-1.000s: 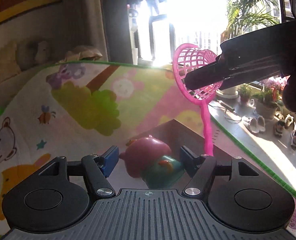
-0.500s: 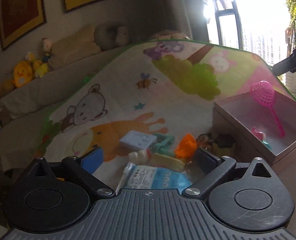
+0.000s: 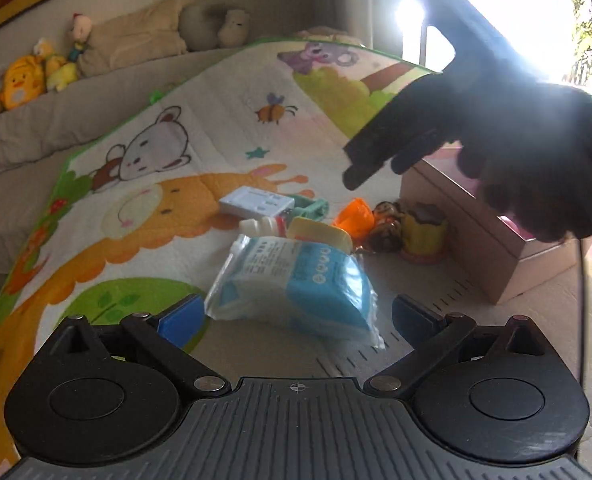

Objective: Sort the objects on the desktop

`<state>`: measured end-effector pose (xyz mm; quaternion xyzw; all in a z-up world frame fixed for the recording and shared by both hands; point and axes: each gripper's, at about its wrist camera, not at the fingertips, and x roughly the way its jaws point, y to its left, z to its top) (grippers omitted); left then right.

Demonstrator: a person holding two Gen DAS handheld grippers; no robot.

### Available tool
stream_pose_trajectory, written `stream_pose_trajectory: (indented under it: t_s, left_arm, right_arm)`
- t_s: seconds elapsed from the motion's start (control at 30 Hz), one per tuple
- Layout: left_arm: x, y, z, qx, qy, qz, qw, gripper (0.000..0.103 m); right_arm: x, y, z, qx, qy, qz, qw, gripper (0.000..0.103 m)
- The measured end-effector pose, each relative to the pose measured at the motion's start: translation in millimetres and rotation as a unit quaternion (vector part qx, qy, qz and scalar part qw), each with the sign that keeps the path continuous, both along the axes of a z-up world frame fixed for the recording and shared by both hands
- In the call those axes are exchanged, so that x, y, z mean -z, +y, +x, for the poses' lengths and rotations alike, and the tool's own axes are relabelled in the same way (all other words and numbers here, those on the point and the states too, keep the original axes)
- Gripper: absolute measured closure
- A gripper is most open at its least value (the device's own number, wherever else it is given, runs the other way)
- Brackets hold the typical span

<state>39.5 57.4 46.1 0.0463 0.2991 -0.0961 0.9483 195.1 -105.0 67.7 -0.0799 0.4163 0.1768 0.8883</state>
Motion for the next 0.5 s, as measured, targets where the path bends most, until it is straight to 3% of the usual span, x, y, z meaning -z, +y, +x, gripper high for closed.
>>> stream_pose_trajectory:
  t_s: [0.03, 0.1, 0.23, 0.33, 0.43, 0.5]
  left_arm:
    - [0, 1, -3, 0.002, -0.001, -0.002, 1.0, 0.0]
    - [1, 4, -10, 0.005, -0.006, -0.005, 1.0, 0.0]
    - [3, 12, -18, -0.002, -0.011, -0.01, 0.9999, 0.0]
    - [4, 17, -19, -0.007, -0.006, -0.017, 0.9998, 0.0]
    - [5, 18, -22, -0.009, -0.005, -0.021, 0.9997, 0.0]
    - [6, 18, -23, -0.009, -0.002, -0.024, 0.9997, 0.0]
  right_arm:
    - [8, 5, 10, 0.008, 0.002, -0.014, 1.0, 0.05]
    - [20, 14, 24, 0.015, 0.01, -0.038, 0.999, 0.068]
    - [38, 17, 28, 0.007, 0.046, -0.049, 0.998, 0.08]
    - [37, 15, 1, -0.022, 0.062, -0.046, 0.997, 0.081]
    - [24, 0, -42, -0.088, 0.099, -0.015, 0.991, 0.081]
    - [10, -18, -70, -0.117, 0.092, -0.005, 0.989, 0.081]
